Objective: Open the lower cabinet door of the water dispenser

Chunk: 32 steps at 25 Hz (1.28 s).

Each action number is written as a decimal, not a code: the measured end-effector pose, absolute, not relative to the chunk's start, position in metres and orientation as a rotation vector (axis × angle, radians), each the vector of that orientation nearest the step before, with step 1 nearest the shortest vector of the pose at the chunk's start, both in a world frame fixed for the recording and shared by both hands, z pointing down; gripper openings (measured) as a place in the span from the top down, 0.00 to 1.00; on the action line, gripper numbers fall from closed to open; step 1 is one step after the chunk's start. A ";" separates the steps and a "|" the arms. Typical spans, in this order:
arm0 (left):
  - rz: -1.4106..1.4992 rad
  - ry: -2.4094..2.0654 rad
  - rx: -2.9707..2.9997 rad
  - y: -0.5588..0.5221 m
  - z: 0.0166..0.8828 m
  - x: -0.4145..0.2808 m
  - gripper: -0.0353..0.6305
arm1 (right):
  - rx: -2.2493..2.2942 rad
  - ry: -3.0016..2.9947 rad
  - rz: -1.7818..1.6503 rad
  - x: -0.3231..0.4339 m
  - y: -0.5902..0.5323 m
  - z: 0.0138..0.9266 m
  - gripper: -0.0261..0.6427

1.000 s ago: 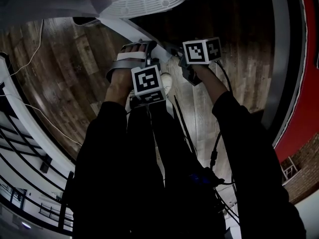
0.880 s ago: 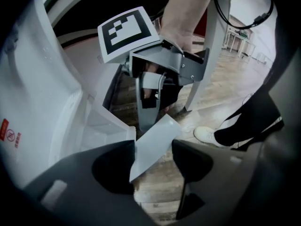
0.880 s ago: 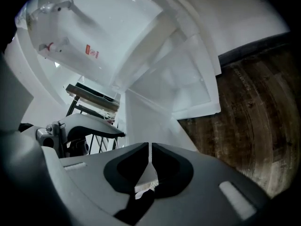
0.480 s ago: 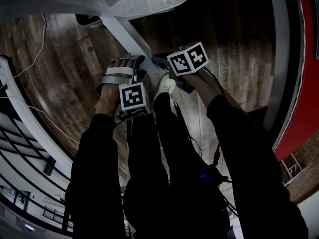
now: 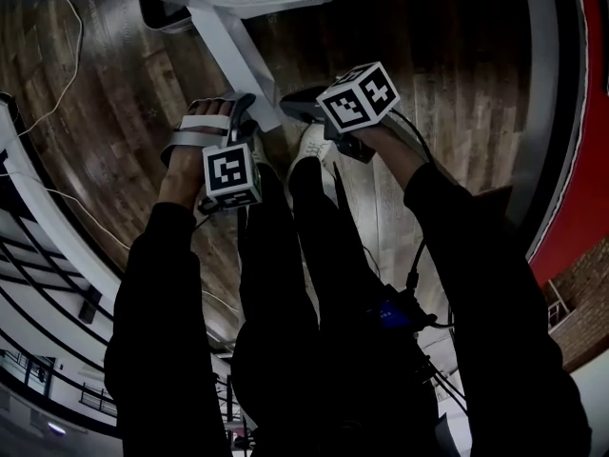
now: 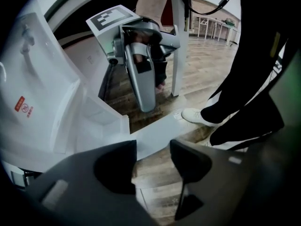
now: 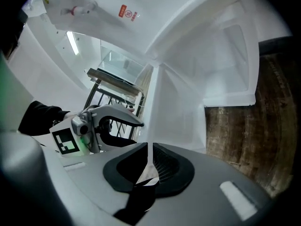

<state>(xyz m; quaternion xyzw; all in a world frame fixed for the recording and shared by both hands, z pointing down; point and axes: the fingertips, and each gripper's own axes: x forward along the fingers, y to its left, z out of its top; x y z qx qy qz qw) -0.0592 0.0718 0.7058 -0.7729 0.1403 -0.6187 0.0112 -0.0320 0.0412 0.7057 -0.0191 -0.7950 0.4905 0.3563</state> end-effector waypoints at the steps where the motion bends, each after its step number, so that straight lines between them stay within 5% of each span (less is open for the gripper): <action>1: -1.930 0.451 -2.406 0.072 0.705 -0.061 0.60 | -0.051 -2.064 1.268 -0.031 0.039 0.702 0.91; 32: -2.102 0.549 -2.332 0.103 0.714 -0.118 0.62 | 0.222 -2.121 1.063 0.012 0.006 0.707 0.96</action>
